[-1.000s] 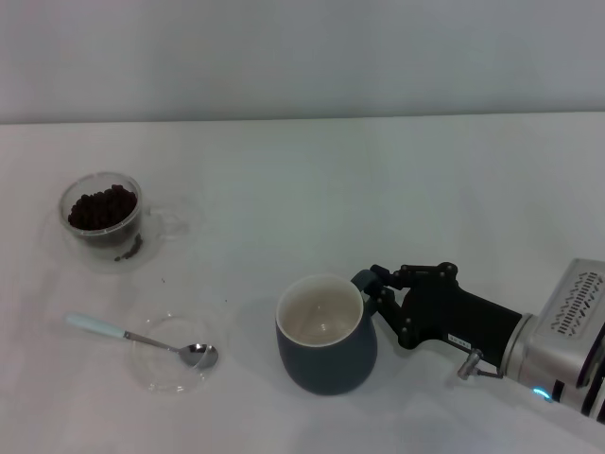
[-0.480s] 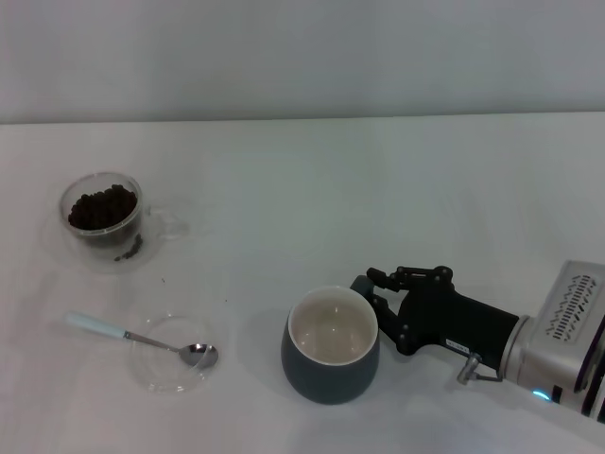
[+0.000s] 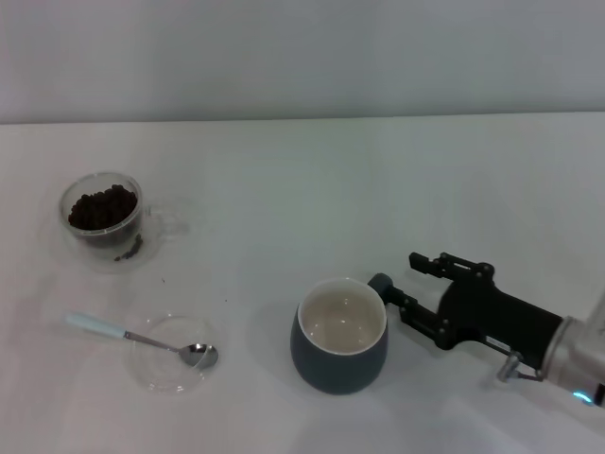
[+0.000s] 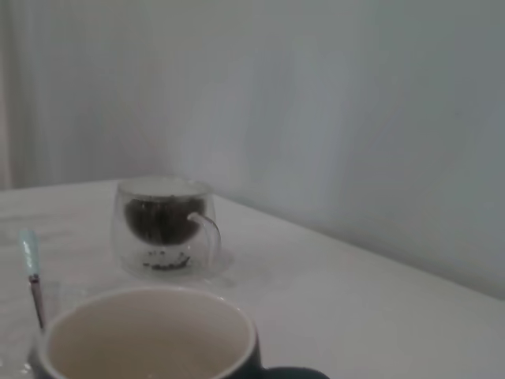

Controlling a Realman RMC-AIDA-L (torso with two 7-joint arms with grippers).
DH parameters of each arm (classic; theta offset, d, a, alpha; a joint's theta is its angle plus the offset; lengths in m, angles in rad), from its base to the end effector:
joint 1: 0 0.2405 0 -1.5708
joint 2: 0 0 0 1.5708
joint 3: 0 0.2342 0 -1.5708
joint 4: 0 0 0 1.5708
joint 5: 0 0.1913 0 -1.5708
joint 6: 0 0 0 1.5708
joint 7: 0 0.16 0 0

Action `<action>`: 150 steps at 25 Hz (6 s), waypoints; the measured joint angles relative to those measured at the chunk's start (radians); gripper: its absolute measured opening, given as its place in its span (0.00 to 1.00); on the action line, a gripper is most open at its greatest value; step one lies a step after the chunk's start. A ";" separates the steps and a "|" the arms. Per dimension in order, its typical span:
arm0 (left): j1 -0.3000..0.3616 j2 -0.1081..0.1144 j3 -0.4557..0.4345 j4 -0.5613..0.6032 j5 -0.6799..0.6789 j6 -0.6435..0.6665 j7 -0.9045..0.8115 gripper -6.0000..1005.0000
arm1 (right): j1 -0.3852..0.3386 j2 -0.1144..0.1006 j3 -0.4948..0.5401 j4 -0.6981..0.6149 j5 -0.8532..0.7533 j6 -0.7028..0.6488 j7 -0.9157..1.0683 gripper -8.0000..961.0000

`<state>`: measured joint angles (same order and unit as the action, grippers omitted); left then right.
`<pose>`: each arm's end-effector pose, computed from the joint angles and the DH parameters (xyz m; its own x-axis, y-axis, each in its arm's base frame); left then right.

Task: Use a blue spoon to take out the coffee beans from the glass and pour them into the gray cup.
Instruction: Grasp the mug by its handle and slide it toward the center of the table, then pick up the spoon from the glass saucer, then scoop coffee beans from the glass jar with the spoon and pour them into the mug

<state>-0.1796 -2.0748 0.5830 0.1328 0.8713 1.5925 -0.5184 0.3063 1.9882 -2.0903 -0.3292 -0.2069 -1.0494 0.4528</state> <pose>-0.3380 0.2363 0.0779 0.5723 -0.2476 0.7818 0.7909 -0.0852 -0.6060 0.2861 0.2724 -0.0613 0.8419 -0.1344 -0.5226 -0.4494 -0.7107 -0.5412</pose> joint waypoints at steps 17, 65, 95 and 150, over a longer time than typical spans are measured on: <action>-0.003 -0.002 0.000 -0.033 -0.036 -0.003 -0.019 0.88 | -0.021 -0.074 0.229 0.239 0.008 -0.278 -0.026 0.58; -0.149 -0.010 0.166 -0.305 0.178 -0.262 -0.995 0.88 | 0.042 -0.063 0.791 -0.034 0.001 -0.125 -0.288 0.58; -0.163 -0.017 0.161 -0.319 0.223 -0.257 -0.922 0.81 | 0.033 -0.041 0.830 -0.027 0.006 -0.126 -0.341 0.58; -0.002 0.060 0.159 0.162 0.218 -0.057 -1.154 0.14 | -0.015 0.018 0.808 -0.035 -0.027 -0.184 -0.395 0.58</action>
<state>-0.1813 -2.0148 0.7415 0.2944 1.0893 1.5353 -1.6725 0.2913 2.0062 -1.2823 -0.3638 -0.2341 -1.2334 0.0576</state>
